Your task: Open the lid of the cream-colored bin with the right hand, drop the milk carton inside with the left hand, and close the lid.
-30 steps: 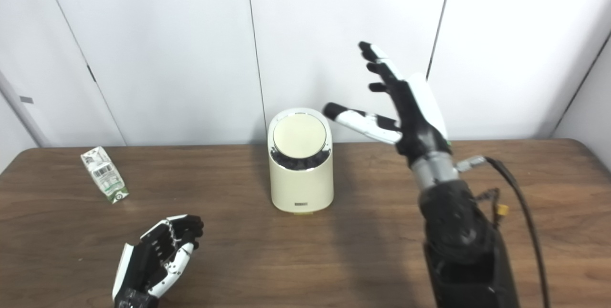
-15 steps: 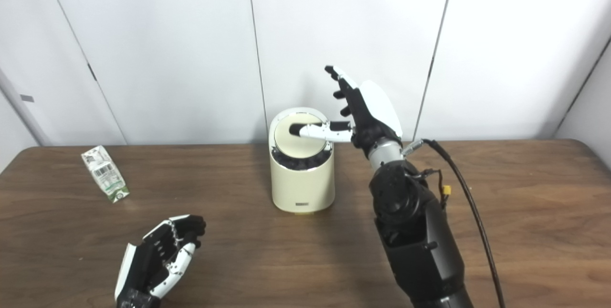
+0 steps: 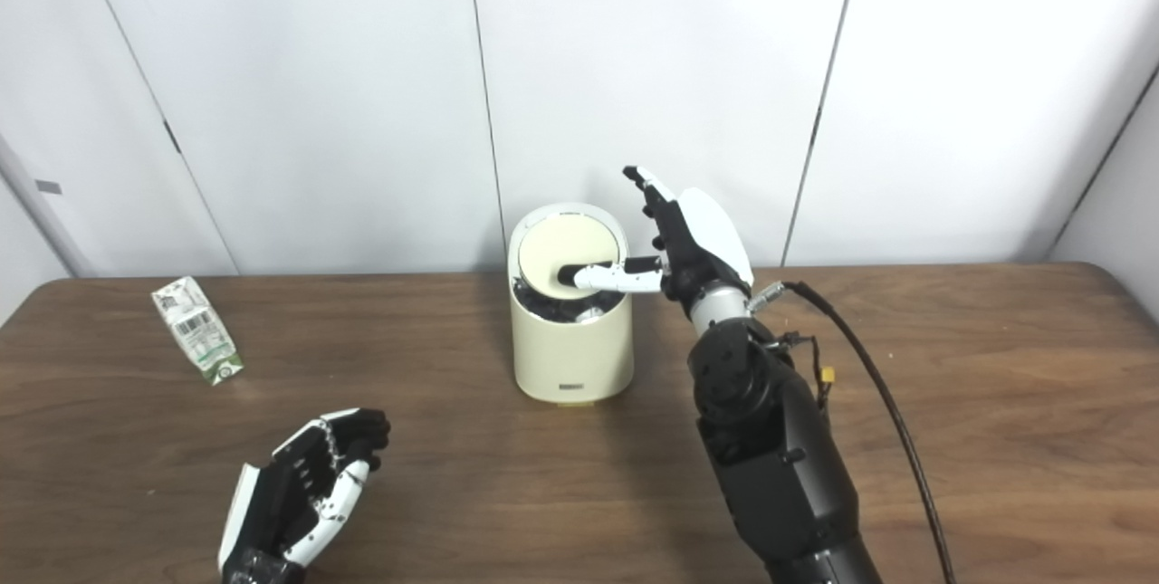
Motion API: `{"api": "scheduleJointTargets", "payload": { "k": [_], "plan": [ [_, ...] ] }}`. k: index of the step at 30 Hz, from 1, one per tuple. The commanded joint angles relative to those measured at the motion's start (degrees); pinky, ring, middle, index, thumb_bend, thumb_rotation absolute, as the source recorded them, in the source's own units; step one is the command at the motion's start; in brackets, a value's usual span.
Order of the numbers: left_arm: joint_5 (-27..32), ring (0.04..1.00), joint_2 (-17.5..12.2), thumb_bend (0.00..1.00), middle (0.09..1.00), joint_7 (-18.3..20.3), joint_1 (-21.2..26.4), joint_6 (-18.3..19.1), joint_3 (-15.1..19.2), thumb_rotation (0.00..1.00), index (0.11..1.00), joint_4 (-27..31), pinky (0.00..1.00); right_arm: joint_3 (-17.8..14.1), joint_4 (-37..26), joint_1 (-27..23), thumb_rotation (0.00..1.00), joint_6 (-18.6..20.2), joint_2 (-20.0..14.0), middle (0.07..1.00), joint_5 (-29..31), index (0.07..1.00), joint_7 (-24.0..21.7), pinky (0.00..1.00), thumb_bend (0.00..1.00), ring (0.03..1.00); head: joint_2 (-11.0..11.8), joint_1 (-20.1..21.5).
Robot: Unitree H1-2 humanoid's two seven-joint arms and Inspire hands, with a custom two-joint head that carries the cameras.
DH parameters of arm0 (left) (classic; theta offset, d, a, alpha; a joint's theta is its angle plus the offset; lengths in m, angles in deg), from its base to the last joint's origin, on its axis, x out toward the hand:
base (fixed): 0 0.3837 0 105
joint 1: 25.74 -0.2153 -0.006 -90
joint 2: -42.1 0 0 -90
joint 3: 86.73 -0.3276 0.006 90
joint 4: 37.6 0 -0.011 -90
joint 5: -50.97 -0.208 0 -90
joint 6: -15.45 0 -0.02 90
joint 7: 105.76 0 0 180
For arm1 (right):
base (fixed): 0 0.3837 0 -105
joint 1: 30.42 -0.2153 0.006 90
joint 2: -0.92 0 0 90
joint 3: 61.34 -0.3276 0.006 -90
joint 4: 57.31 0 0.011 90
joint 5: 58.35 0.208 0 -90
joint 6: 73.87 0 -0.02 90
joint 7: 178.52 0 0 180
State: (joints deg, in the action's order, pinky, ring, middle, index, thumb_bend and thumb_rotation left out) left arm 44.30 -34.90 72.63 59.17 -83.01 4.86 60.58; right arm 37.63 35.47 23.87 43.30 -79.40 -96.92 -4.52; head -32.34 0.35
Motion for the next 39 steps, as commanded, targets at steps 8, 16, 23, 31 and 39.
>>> {"api": "scheduleJointTargets", "payload": {
  "k": [8,16,23,31,39],
  "plan": [
    [-0.1,0.684,-0.1,0.26,0.684,-0.2,0.9,-0.9,-0.1,0.36,0.682,2.1,0.63,-0.2,1.7,-3.2,0.35,-0.5,-1.5,0.935,-0.6,0.928,2.4,0.72,0.76,0.869,-0.1,0.1],
    [-0.6,0.682,0.3,0.25,0.683,-0.5,0.7,-0.6,-0.3,0.34,0.678,2.6,0.62,-0.2,3.8,-3.3,0.34,-0.5,-1.7,0.932,0.0,0.921,3.7,0.73,0.75,0.881,-0.2,-0.1],
    [-0.7,0.688,0.2,0.26,0.687,-0.4,0.8,-0.7,-0.5,0.35,0.682,2.3,0.63,-0.2,5.4,-3.0,0.32,-0.9,-1.5,0.936,0.6,0.911,6.0,0.74,0.78,0.895,-0.1,-0.2],
    [-1.3,0.683,0.2,0.24,0.687,-0.6,0.8,-0.8,-0.7,0.34,0.683,2.4,0.62,0.9,6.2,-3.1,0.31,-0.7,-1.7,0.936,-0.2,0.901,7.7,0.7,0.81,0.886,-0.1,0.0],
    [-0.7,0.689,0.4,0.24,0.687,-0.5,0.8,-0.6,-0.8,0.33,0.682,2.5,0.63,1.6,5.6,-3.4,0.26,-0.3,-1.9,0.937,-0.6,0.91,7.8,0.76,0.85,0.901,-0.1,-0.1]
  ]
}}
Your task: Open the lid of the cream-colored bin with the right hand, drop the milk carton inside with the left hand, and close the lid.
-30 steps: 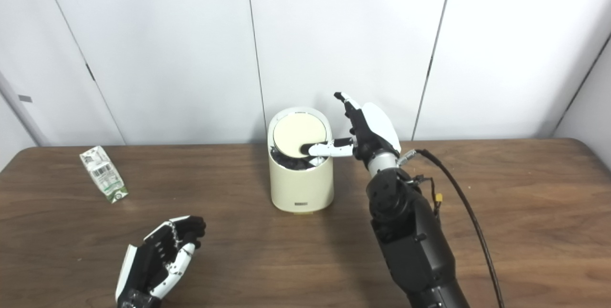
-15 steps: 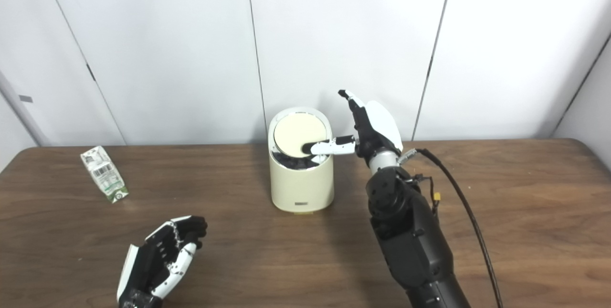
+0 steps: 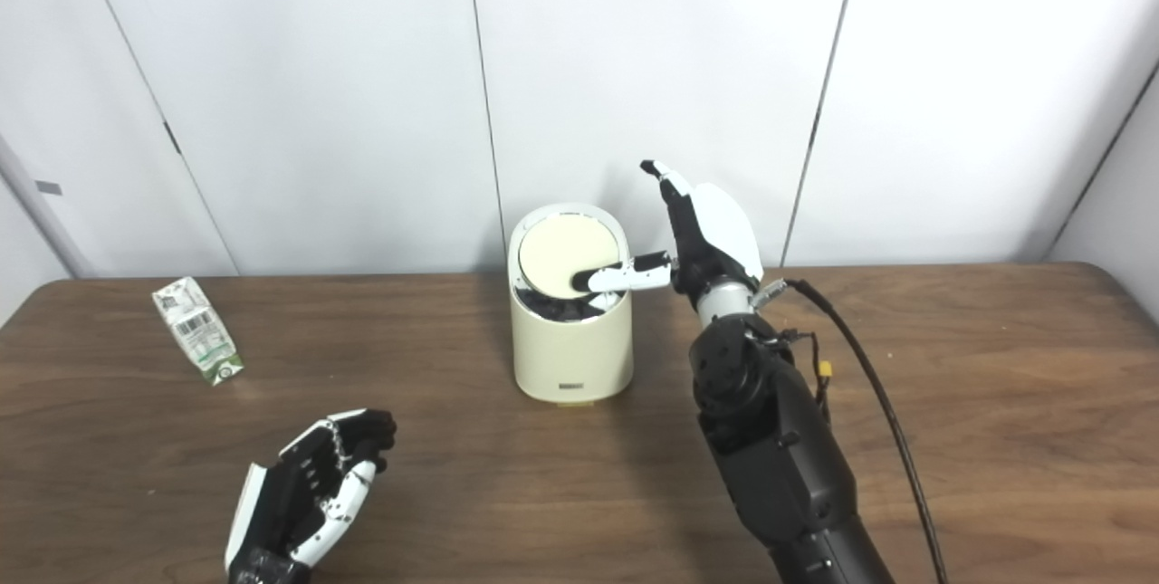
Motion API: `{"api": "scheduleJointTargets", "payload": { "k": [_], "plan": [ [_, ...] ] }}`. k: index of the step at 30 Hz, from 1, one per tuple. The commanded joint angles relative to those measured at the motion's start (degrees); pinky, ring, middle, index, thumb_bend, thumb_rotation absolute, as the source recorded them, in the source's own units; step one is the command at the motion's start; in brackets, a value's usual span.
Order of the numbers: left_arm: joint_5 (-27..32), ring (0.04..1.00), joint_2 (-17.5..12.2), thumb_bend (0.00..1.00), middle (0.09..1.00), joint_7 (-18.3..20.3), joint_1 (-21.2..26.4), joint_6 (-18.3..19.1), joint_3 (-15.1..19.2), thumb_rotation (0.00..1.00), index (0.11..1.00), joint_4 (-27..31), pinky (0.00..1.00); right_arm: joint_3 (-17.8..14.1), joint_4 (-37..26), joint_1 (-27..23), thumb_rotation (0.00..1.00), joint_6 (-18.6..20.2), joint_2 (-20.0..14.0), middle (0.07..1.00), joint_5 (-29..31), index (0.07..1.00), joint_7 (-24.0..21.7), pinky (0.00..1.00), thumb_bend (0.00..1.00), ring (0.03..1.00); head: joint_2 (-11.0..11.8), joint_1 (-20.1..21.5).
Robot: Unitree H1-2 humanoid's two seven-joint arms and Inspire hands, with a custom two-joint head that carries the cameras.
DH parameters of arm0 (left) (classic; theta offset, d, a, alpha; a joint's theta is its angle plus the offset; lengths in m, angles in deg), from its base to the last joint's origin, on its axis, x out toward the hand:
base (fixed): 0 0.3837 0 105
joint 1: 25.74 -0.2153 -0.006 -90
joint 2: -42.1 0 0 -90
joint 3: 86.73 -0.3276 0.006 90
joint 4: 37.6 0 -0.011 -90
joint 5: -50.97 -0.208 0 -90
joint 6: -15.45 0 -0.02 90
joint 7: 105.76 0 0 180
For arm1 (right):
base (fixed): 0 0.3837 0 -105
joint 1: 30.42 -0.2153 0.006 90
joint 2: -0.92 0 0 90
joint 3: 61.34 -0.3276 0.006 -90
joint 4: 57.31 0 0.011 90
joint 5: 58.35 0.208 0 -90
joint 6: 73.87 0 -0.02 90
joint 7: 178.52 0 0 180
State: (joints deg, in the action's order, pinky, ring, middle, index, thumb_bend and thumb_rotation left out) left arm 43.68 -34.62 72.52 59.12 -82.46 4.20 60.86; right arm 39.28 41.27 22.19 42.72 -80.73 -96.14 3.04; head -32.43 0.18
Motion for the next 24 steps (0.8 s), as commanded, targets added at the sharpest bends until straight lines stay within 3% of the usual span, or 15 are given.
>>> {"api": "scheduleJointTargets", "payload": {
  "k": [1,6,12,15,20,24],
  "plan": [
    [-0.1,0.689,0.2,0.24,0.686,-0.4,0.8,-1.0,-0.1,0.33,0.682,2.3,0.64,-0.1,-0.3,-1.6,0.26,0.2,-0.5,0.938,-1.4,0.911,0.1,0.76,0.86,0.902,0.0,0.2],
    [-0.3,0.691,-0.1,0.24,0.691,-0.2,0.8,-0.9,-0.1,0.34,0.686,2.4,0.64,-0.4,-0.8,-1.0,0.37,0.3,-0.4,0.93,-0.7,0.908,-0.8,0.73,0.88,0.891,0.1,0.1],
    [-0.4,0.686,-0.1,0.24,0.684,-0.4,0.8,-1.1,0.0,0.33,0.681,2.3,0.63,-1.8,-2.3,-0.2,0.71,0.3,0.0,0.947,1.3,0.93,-5.1,0.76,0.94,0.909,0.0,0.3],
    [-0.2,0.684,-0.2,0.24,0.682,-0.4,0.9,-1.4,0.0,0.32,0.679,2.0,0.63,-1.9,-3.1,0.1,0.82,0.3,-0.3,0.948,2.4,0.937,-6.8,0.75,0.99,0.897,0.2,0.3],
    [-0.2,0.683,-0.3,0.24,0.683,-0.3,0.9,-1.6,0.0,0.32,0.679,1.7,0.63,-2.4,-5.1,1.1,0.89,-0.2,-0.7,0.954,5.8,0.951,-8.6,0.65,1.0,0.795,0.4,0.4],
    [0.0,0.686,-0.3,0.24,0.684,-0.3,1.0,-1.6,0.0,0.33,0.68,1.6,0.63,-4.3,-6.8,2.3,0.95,-1.7,0.0,0.953,10.7,0.959,-7.9,0.76,1.0,0.91,0.4,0.4]
  ]
}}
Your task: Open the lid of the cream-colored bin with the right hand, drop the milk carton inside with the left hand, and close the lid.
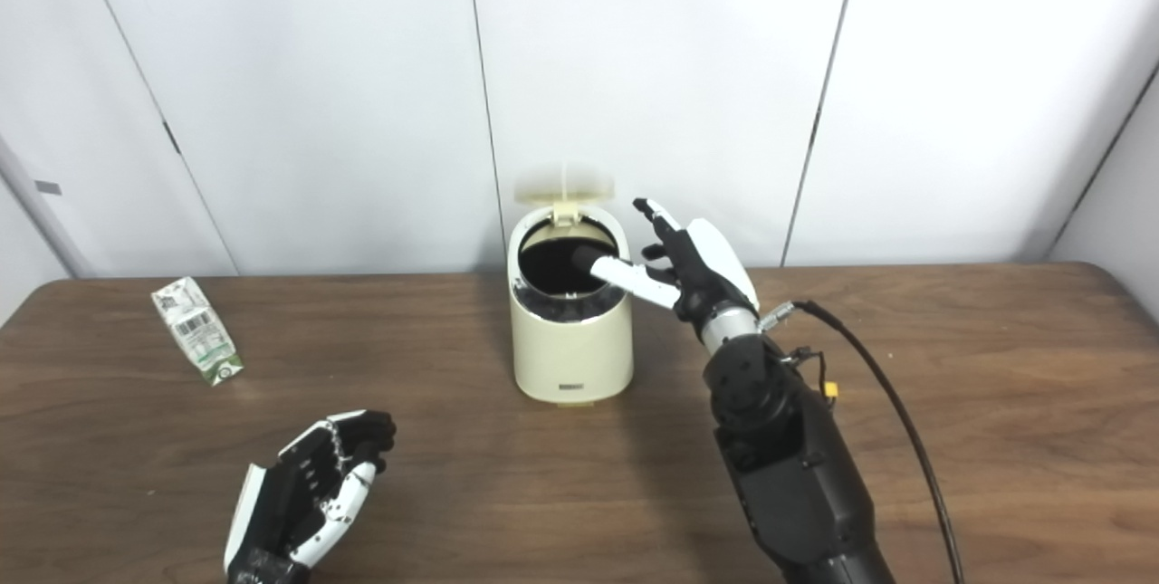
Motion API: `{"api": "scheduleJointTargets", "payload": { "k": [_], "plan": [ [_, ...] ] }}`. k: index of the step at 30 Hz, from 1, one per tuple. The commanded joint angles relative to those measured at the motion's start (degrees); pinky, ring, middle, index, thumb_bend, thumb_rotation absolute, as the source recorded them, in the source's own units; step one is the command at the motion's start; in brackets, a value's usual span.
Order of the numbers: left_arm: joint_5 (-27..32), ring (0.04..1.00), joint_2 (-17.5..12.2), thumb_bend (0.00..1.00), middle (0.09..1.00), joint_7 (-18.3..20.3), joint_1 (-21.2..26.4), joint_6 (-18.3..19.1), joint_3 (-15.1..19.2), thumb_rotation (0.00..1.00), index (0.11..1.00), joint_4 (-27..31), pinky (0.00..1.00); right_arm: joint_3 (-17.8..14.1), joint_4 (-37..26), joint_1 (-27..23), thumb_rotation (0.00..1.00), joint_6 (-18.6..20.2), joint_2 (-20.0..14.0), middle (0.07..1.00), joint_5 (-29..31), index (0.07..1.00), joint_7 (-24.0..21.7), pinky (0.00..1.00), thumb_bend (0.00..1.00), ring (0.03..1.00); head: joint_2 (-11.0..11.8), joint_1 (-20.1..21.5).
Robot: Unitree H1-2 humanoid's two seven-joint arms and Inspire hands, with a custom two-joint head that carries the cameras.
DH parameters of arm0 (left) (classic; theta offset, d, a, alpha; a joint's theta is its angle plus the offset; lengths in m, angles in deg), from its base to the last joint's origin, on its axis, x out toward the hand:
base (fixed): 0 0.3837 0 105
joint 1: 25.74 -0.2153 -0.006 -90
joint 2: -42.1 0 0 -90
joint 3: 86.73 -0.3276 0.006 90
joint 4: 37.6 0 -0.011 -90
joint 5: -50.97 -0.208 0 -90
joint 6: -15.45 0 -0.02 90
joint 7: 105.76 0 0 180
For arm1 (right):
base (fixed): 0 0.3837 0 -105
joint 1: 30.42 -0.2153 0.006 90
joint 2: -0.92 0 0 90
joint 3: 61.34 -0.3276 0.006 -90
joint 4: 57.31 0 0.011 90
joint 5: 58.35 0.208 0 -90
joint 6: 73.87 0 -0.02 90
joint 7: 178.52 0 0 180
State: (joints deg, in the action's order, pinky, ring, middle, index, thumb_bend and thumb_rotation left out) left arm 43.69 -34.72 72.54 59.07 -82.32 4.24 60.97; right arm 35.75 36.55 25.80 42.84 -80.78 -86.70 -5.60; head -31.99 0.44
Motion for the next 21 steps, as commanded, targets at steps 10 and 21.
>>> {"api": "scheduleJointTargets", "payload": {
  "k": [10,21],
  "plan": [
    [-0.2,0.683,-0.2,0.25,0.683,-0.5,1.1,-2.6,0.0,0.34,0.678,1.1,0.62,-3.6,-10.6,3.3,0.99,-6.0,-0.2,0.97,6.9,0.966,3.4,0.86,1.0,0.957,0.1,0.0],
    [-0.1,0.679,-0.4,0.25,0.682,-0.9,1.3,-3.5,0.3,0.34,0.679,0.5,0.62,-8.7,-15.6,14.6,0.76,-23.1,4.5,0.85,9.5,0.862,17.1,0.78,0.52,0.846,0.5,-0.3]
  ]
}}
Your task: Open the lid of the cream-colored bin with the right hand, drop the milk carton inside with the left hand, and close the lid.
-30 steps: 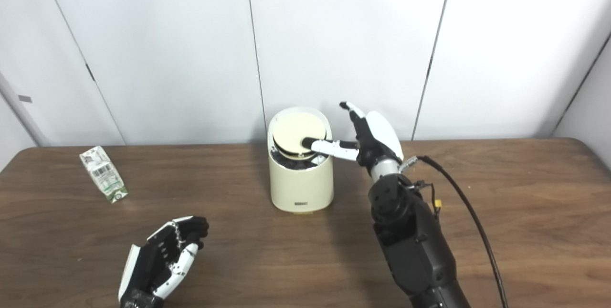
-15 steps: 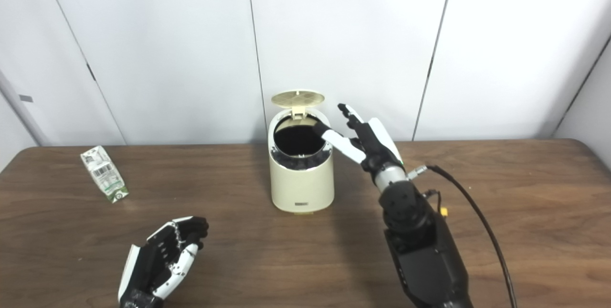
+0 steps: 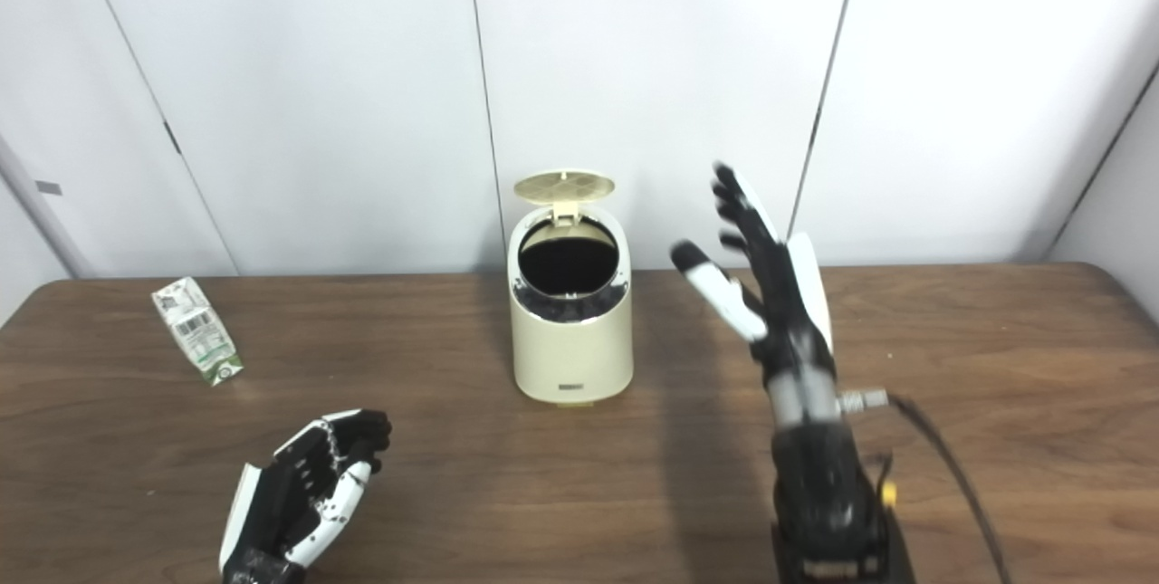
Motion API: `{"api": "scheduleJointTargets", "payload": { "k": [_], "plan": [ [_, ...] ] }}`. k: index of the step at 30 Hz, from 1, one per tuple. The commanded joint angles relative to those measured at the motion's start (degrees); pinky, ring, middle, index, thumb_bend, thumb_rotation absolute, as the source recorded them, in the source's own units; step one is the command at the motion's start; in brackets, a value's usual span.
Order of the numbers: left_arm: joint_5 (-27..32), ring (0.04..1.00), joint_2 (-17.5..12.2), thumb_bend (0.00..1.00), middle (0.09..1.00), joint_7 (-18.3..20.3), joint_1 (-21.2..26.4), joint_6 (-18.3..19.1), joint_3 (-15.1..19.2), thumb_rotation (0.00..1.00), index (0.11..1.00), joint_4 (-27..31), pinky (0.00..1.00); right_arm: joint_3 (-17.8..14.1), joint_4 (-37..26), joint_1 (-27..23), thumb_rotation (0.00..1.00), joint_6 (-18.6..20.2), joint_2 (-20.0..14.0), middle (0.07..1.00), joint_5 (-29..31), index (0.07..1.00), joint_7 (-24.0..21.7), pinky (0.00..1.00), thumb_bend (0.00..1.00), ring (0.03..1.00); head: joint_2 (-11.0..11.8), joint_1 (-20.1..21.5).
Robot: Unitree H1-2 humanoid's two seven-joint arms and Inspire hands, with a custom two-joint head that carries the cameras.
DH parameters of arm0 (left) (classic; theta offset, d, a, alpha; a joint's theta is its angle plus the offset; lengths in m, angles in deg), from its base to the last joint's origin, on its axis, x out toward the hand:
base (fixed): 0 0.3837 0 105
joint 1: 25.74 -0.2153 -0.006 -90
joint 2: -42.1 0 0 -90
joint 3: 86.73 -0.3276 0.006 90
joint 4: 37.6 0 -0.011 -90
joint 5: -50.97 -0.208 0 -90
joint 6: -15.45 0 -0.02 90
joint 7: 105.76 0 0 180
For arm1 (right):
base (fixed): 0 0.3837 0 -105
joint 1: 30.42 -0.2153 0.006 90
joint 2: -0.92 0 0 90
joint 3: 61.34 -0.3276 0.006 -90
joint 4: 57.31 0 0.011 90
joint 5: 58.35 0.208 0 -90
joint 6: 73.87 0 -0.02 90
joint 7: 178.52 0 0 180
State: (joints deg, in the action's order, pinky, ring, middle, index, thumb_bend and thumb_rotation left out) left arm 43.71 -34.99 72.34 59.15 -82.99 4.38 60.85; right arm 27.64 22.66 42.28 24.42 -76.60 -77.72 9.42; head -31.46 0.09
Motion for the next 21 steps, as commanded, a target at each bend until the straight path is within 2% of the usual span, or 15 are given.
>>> {"api": "scheduleJointTargets", "payload": {
  "k": [1,3,4,5,6,7,9,11,13,15,16,18,21],
  "plan": [
    [0.0,0.679,-0.1,0.25,0.681,-0.8,1.2,-3.2,0.3,0.33,0.679,0.5,0.62,-1.1,-1.7,-0.7,0.73,-6.9,0.5,0.843,1.4,0.853,2.9,0.77,0.46,0.839,0.0,0.0],
    [0.1,0.675,-0.1,0.24,0.68,-1.0,1.2,-3.6,0.6,0.3,0.678,0.5,0.61,-1.5,-1.8,1.6,0.52,-10.2,0.8,0.805,2.7,0.802,3.8,0.72,0.29,0.794,0.2,0.0],
    [0.5,0.672,0.1,0.24,0.678,-1.4,1.2,-3.8,1.0,0.28,0.677,0.6,0.61,-1.7,-2.2,3.1,0.46,-11.7,0.9,0.793,3.0,0.786,4.1,0.7,0.26,0.782,0.2,0.3],
    [1.2,0.662,0.4,0.25,0.673,-1.6,1.1,-3.7,1.4,0.22,0.674,0.9,0.59,-1.8,-2.5,4.4,0.36,-12.8,0.8,0.771,3.3,0.763,4.2,0.67,0.24,0.757,0.3,0.4],
    [1.6,0.658,0.6,0.27,0.671,-1.7,1.1,-3.6,1.7,0.18,0.673,1.0,0.58,-1.9,-2.7,5.2,0.32,-13.5,0.7,0.754,3.4,0.742,4.3,0.65,0.25,0.736,0.2,0.4],
    [1.8,0.656,0.9,0.27,0.67,-2.2,1.0,-3.2,2.3,0.17,0.672,1.7,0.58,-2.0,-2.7,6.8,0.31,-15.1,0.6,0.748,3.9,0.735,4.4,0.64,0.25,0.729,0.2,0.5],
    [2.0,0.657,1.4,0.45,0.672,-2.7,0.9,-2.4,3.1,0.2,0.666,3.0,0.56,-2.2,-2.4,9.2,0.31,-17.7,0.3,0.689,4.8,0.687,4.4,0.58,0.29,0.669,0.2,0.4],
    [2.2,0.656,1.2,0.55,0.675,-2.8,1.0,-2.8,3.7,0.21,0.665,3.9,0.55,-2.5,-2.1,11.8,0.31,-19.6,0.3,0.667,6.4,0.663,4.0,0.57,0.31,0.649,0.2,0.0],
    [1.6,0.658,0.9,0.61,0.677,-3.0,1.0,-3.4,4.1,0.21,0.666,4.5,0.54,-2.6,-1.7,13.4,0.3,-21.2,0.1,0.66,6.7,0.651,4.0,0.56,0.33,0.642,0.2,-0.2],
    [1.1,0.661,0.6,0.64,0.677,-3.1,1.1,-3.7,4.4,0.22,0.669,4.9,0.55,-2.7,-1.3,14.4,0.33,-22.5,-0.1,0.666,6.3,0.657,4.2,0.55,0.32,0.64,0.2,-0.3],
    [2.3,0.662,0.1,0.64,0.677,-2.4,1.2,-4.1,4.5,0.22,0.671,5.2,0.55,-2.9,-1.1,15.0,0.34,-23.1,0.1,0.667,6.8,0.658,4.3,0.55,0.31,0.64,0.2,-0.5],
    [5.1,0.702,-1.5,0.76,0.721,-0.4,1.3,-4.1,4.4,0.25,0.718,5.9,0.6,-3.2,-0.6,15.9,0.33,-24.1,0.5,0.66,7.8,0.651,4.4,0.53,0.31,0.631,0.5,-0.7],
    [7.5,0.748,-4.1,0.88,0.768,1.8,1.7,-1.9,4.9,0.27,0.771,9.0,0.65,-3.3,0.1,17.0,0.31,-24.9,0.9,0.665,8.0,0.654,4.5,0.54,0.31,0.635,0.6,-0.6]
  ]
}}
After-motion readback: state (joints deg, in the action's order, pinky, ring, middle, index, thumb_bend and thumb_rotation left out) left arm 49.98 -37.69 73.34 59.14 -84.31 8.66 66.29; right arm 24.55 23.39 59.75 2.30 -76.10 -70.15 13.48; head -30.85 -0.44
